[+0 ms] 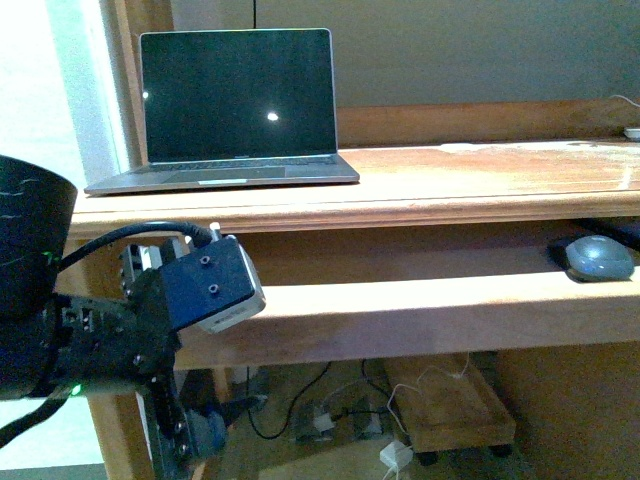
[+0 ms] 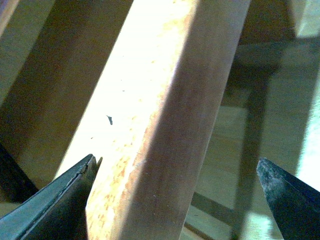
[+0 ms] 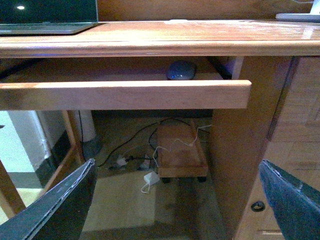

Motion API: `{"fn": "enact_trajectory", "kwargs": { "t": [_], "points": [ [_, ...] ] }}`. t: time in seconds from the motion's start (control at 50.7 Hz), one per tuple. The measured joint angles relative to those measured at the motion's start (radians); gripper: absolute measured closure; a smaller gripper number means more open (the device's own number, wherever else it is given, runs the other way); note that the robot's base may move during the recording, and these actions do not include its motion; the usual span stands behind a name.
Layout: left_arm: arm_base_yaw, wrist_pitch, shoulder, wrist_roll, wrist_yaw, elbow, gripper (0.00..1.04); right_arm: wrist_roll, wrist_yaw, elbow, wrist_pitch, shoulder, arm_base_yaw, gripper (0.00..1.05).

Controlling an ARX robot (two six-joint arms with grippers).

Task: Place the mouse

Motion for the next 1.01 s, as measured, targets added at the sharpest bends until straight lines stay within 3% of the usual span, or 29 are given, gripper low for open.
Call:
{"fn": "enact_trajectory", "kwargs": {
  "t": [0.276, 0.414, 0.513, 0.572, 0.631, 0.69, 0.73, 0.808, 1.006],
  "points": [
    [-0.057, -0.009, -0.202, -0.357, 0.009, -0.156, 0.08, 0.000, 0.000, 0.000, 0.000, 0.000, 0.000, 0.07],
    [-0.081, 0.042, -0.354, -0.742, 0.017, -0.251, 0.08, 0.000, 0.000, 0.000, 0.000, 0.000, 0.000, 0.07],
    [-0.089, 0.077, -0.468, -0.969, -0.033, -0.312, 0.08, 0.000, 0.000, 0.000, 0.000, 0.000, 0.000, 0.07],
    [-0.127, 0.312, -0.502, -0.986, -0.365, -0.390, 0.19, 0.000, 0.002, 0.000, 0.000, 0.000, 0.000, 0.07],
    [-0.128, 0.486, -0.531, -0.986, -0.608, -0.473, 0.29, 0.000, 0.006, 0.000, -0.002, 0.001, 0.000, 0.07],
    [-0.112, 0.549, -0.558, -0.987, -0.721, -0.520, 0.36, 0.049, 0.109, 0.031, -0.095, 0.039, 0.024, 0.07],
    [-0.095, 0.568, -0.583, -0.989, -0.769, -0.549, 0.42, 0.081, 0.151, 0.061, -0.159, 0.078, 0.026, 0.07],
    [-0.061, 0.575, -0.633, -0.990, -0.776, -0.596, 0.52, 0.108, 0.149, 0.111, -0.176, 0.172, -0.006, 0.07],
    [0.010, 0.549, -0.765, -0.990, -0.696, -0.711, 0.86, 0.112, 0.076, 0.338, 0.147, 0.574, -0.054, 0.07]
  ]
}}
